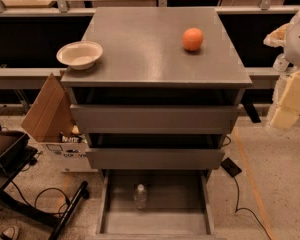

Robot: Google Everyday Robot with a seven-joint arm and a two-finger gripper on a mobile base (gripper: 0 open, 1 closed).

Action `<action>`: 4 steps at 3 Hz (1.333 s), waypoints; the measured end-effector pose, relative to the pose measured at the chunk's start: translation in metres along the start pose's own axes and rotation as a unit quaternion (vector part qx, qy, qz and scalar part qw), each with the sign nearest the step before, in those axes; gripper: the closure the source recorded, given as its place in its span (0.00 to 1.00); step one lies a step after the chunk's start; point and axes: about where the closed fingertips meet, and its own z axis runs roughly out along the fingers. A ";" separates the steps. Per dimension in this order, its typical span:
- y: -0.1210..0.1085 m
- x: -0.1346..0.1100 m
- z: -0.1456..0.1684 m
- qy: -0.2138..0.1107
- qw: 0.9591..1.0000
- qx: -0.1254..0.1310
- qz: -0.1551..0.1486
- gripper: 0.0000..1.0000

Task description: Pick water bottle from bottom drawer and place on counter

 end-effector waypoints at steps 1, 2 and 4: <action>0.000 0.000 0.000 0.000 1.000 0.000 0.000 0.00; 0.003 0.008 0.014 -0.019 1.000 0.002 -0.001 0.00; 0.026 0.061 0.121 -0.138 0.990 0.009 -0.016 0.00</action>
Offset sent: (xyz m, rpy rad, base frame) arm -0.0007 -0.0297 -0.0961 0.2004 -0.0638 0.0690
